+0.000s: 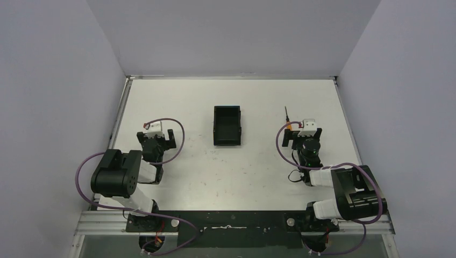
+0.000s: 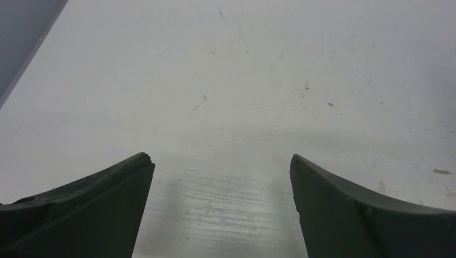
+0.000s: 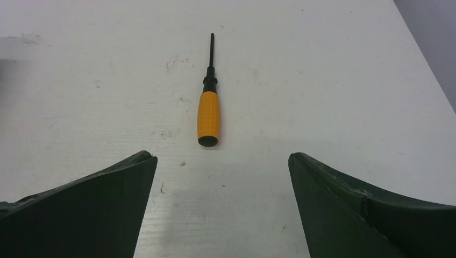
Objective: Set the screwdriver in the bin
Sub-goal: Pick up the screwdriver from the center of the board.
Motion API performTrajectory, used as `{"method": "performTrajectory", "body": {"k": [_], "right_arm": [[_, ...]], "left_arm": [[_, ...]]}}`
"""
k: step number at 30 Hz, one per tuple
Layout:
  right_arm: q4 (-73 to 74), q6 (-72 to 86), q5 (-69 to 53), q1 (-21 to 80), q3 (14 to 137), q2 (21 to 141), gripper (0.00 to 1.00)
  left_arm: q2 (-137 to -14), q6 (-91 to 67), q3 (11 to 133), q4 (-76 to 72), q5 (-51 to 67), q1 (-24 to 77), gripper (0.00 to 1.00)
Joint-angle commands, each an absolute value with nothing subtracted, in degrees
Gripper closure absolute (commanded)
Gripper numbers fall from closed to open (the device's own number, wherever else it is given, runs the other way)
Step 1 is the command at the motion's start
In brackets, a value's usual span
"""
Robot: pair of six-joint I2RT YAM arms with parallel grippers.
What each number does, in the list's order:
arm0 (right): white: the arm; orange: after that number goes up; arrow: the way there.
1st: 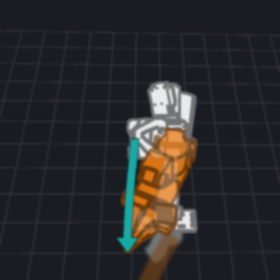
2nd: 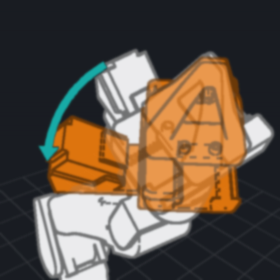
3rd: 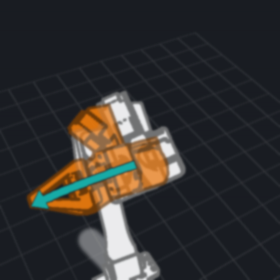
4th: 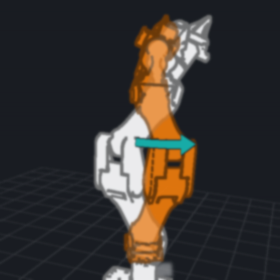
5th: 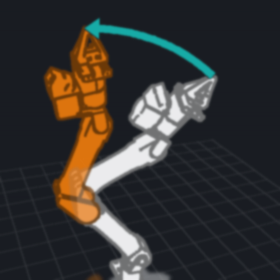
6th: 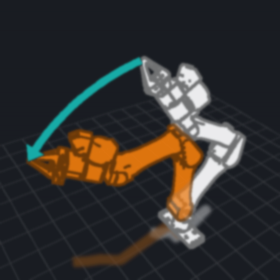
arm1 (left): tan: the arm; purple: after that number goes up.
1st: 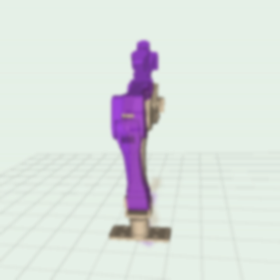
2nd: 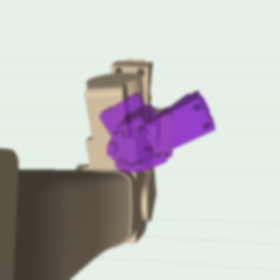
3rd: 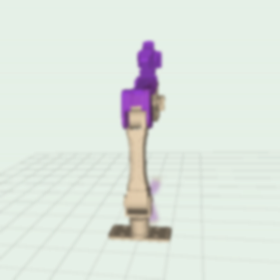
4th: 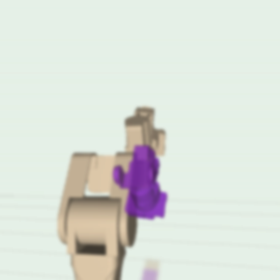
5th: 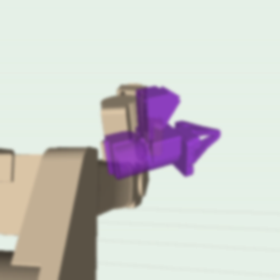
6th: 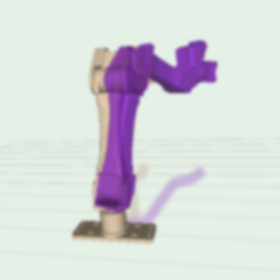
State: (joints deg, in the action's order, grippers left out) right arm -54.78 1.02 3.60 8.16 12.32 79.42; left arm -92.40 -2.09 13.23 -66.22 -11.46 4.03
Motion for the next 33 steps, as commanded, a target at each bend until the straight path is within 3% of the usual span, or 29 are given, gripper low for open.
{"method": "performTrajectory", "body": {"k": [1,27,33], "right_arm": [[-57.43,1.22,3.6,7.64,13.43,79.1,0.0],[-56.44,0.43,1.97,7.66,14.17,79.31,0.0],[-48.0,0.44,3.25,7.67,17.33,75.07,0.0]], "left_arm": [[-92.33,-1.71,14.59,-69.29,-10.81,4.13,0.03],[-92.31,-1.73,14.59,-69.26,-10.81,4.13,0.03],[-92.31,-1.72,14.59,-69.29,-10.81,4.13,0.03]]}}
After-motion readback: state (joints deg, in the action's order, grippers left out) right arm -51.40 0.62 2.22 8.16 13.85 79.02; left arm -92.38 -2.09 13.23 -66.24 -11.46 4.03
